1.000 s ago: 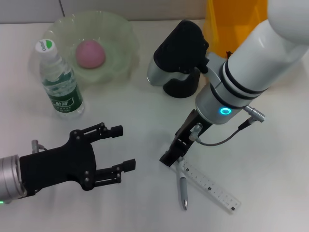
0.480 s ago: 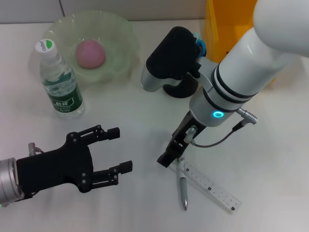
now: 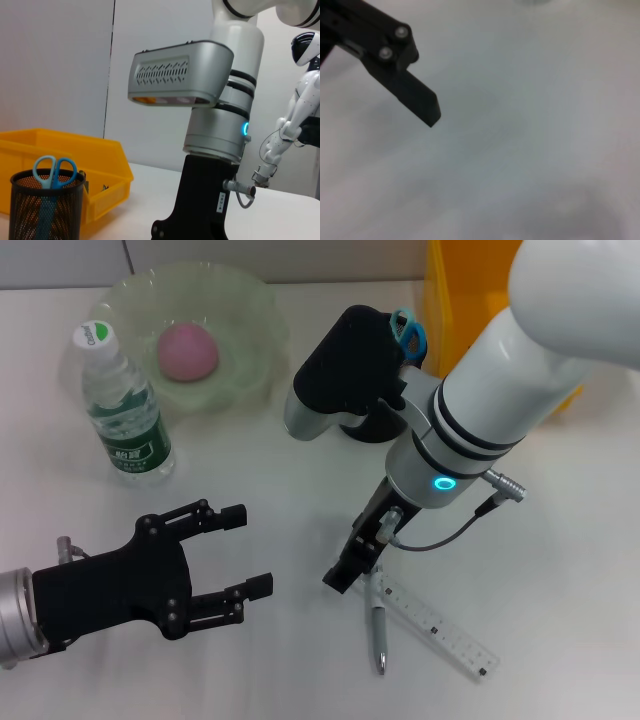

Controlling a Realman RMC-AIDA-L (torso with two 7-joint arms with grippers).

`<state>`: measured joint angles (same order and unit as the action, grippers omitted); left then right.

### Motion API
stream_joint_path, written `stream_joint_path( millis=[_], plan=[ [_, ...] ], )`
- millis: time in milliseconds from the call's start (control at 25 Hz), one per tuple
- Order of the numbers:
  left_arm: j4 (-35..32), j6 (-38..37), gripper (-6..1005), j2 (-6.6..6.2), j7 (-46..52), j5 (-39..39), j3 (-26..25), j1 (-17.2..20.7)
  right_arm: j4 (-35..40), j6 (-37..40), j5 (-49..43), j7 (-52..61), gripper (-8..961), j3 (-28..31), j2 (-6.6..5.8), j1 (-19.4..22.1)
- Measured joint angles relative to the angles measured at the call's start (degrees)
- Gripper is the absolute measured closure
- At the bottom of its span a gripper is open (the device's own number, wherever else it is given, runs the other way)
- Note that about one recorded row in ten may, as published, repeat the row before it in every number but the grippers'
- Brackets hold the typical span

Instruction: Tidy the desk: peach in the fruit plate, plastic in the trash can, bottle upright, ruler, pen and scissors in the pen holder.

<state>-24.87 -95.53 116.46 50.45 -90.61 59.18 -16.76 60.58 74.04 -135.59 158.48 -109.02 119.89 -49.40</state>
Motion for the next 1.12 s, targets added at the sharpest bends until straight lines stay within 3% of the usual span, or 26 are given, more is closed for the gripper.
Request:
stream_joint_path(
  millis=[320,600,1120],
  plan=[
    [-0.17,-0.24,210,0.00,0.00,0.00,0.05,-0.03,-0.70,-0.36,0.00,0.04,153,-0.50,0.00,-0.41],
    [-0.04,-0.23,210,0.00,0.00,0.00,0.18,-0.43,-2.05,-0.59,0.00,0.02,326,-1.00,-0.01,-1.23],
    [0.09,0.06,210,0.00,0.09,0.00,0.33,-0.56,4.31,2.52,-3.07,5.47,324,-0.55,-0.14,-0.19]
  ],
)
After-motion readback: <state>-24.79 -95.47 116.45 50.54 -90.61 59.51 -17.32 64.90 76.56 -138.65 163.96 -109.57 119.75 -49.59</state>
